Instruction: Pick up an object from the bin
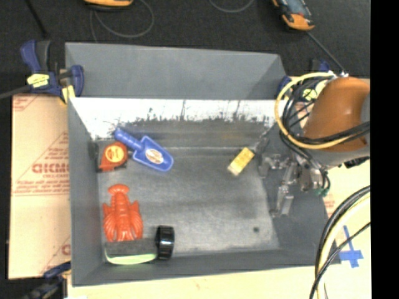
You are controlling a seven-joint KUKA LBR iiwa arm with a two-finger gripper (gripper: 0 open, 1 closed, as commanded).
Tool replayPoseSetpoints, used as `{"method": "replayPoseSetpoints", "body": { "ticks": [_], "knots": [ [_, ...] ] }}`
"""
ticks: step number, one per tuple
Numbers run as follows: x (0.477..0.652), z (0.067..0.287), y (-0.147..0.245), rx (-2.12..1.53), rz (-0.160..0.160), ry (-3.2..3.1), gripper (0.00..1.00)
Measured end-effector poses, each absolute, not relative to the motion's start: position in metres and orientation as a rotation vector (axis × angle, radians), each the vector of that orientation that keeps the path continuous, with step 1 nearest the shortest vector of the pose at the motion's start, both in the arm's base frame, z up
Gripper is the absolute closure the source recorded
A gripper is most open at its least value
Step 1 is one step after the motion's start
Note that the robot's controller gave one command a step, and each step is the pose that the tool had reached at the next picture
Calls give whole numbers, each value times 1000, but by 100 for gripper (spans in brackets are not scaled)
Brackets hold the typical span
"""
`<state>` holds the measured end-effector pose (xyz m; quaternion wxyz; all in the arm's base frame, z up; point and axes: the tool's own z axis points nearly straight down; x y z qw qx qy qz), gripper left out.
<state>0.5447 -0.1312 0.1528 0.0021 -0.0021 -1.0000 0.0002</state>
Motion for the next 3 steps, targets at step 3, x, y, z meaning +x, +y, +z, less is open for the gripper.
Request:
{"method": "replayPoseSetpoints", "body": {
  "ticks": [3],
  "knots": [
    [625, 135, -128, 305, 0, -3126, 0]
  ]
}}
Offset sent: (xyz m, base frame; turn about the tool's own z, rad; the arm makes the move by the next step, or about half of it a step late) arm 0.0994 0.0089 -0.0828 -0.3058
